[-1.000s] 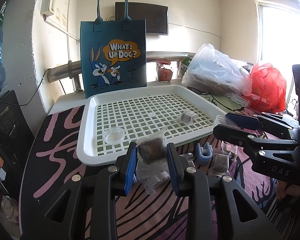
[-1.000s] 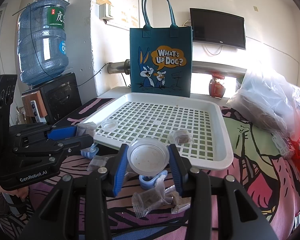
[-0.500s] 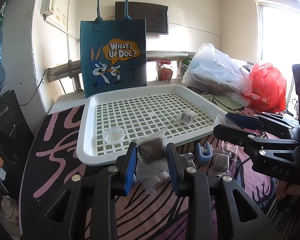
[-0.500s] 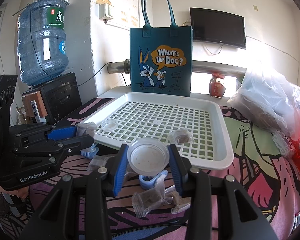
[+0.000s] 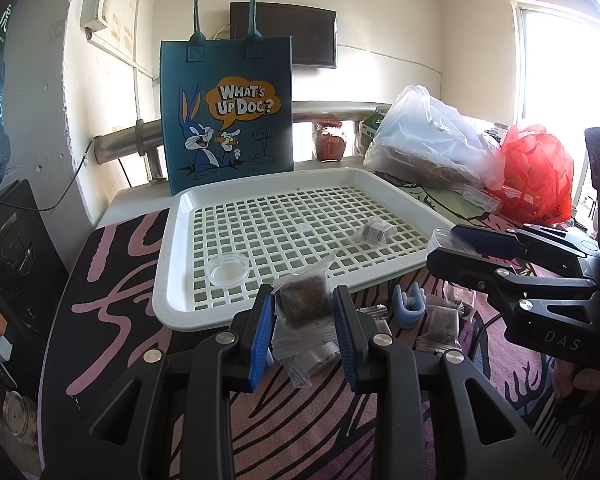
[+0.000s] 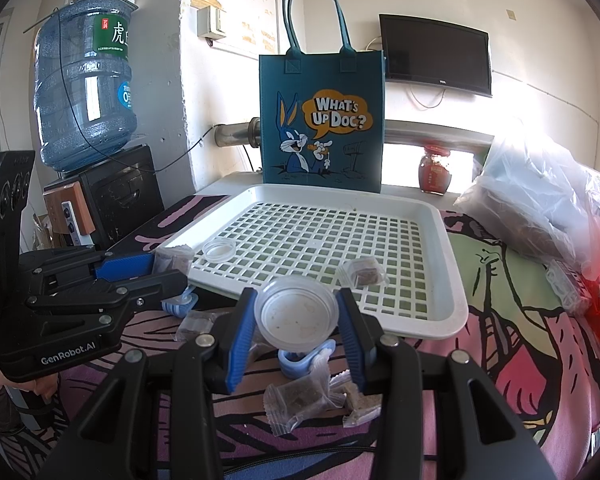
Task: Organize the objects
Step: 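Hold the clear container in right tool while left tool holds the bag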
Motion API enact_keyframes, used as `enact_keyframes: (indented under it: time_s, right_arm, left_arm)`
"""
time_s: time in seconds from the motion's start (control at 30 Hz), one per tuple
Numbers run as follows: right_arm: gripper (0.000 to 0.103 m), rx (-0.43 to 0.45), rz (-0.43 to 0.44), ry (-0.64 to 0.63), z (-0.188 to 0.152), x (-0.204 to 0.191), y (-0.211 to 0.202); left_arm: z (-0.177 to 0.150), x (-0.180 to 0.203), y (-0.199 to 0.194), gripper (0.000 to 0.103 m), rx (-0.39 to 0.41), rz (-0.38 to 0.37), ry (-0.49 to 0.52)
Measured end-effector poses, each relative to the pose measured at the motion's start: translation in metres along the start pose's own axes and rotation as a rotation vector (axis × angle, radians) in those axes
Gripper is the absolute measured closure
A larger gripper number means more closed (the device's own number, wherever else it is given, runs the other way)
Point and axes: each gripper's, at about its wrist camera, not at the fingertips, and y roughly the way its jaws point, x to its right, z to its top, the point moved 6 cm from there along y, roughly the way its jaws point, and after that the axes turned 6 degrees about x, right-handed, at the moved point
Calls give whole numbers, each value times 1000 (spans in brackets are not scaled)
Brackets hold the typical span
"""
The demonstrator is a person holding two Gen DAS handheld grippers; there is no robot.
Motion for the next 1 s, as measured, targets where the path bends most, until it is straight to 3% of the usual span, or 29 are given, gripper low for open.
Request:
enact_keyframes:
  time_s: [1.0]
  right_arm:
    - [64,-3,3,9,-2,-2,0]
  left_arm:
    - [-4,1,2,74,-13,2,-4]
